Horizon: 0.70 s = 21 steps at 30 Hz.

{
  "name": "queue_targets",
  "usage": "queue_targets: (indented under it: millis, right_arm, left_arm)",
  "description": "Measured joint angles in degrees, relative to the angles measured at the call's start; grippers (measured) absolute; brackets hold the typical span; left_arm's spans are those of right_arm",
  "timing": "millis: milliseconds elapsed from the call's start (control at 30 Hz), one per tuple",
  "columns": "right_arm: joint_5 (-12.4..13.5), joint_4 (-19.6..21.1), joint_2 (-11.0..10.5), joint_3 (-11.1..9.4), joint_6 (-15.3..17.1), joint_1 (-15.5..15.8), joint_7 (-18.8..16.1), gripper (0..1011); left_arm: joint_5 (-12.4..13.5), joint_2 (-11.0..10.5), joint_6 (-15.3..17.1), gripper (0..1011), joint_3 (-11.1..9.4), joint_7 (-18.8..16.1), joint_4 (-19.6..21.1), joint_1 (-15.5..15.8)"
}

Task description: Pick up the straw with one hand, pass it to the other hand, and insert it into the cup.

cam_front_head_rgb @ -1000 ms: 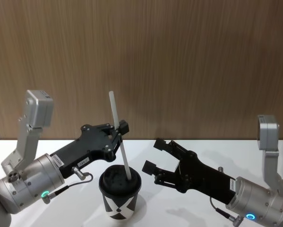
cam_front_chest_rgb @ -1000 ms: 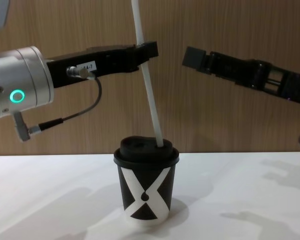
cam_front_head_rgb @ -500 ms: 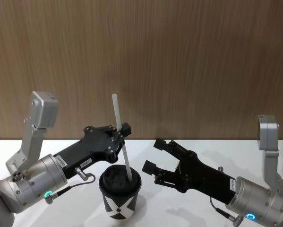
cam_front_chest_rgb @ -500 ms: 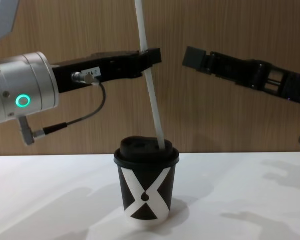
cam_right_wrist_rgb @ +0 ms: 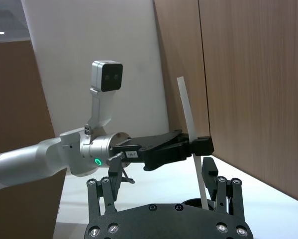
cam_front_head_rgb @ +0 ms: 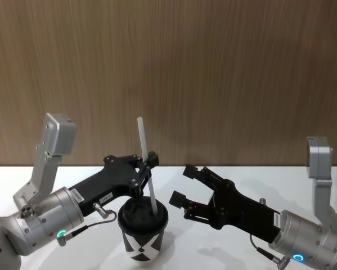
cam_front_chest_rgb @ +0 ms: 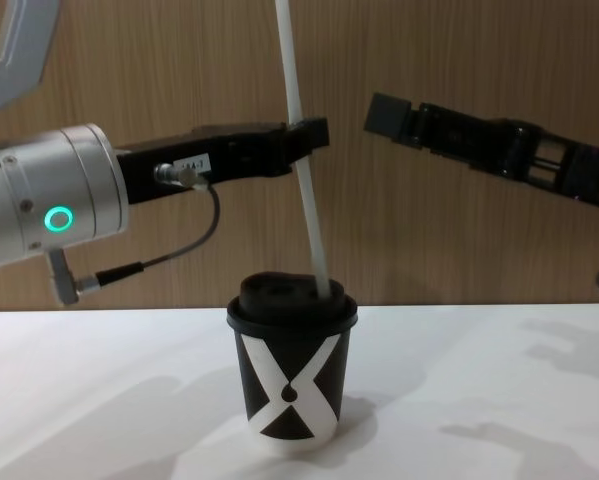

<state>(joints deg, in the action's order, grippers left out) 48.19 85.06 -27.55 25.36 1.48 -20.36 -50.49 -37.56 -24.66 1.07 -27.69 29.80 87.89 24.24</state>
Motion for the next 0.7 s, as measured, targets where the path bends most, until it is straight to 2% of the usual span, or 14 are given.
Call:
queue_targets:
  millis: [267,300,400,567,667,700]
  right_arm:
    - [0.00,0.00,0.00,0.00,0.00,0.00,0.00,1001]
    - [0.00,0.00,0.00,0.00,0.00,0.00,0.00,1001]
    - [0.00,0.00,0.00,0.00,0.00,0.00,0.00,1001]
    - [0.00,0.00,0.00,0.00,0.00,0.00,0.00,1001]
    - [0.00,0.00,0.00,0.00,0.00,0.00,0.00,1001]
    - [0.00,0.00,0.00,0.00,0.00,0.00,0.00,1001]
  left_arm:
    - [0.11,0.47,0.67,168,-0.13,0.02,-0.86,-0.06]
    - [0.11,0.49,0.72,234,-0.13,0.00,-0.89,-0.08]
    - [0.12,0.58,0.89,302,-0.11,-0.11,-0.93,-0.26]
    - [0.06,0.64,1.06,492,0.09,-0.37,-0.73,-0.69]
    - [-0.03,0.58,1.10,551,0.22,-0.50,-0.41,-0.95]
    - [-0.10,0.52,1.12,614,0.30,-0.56,-0.17,-1.13]
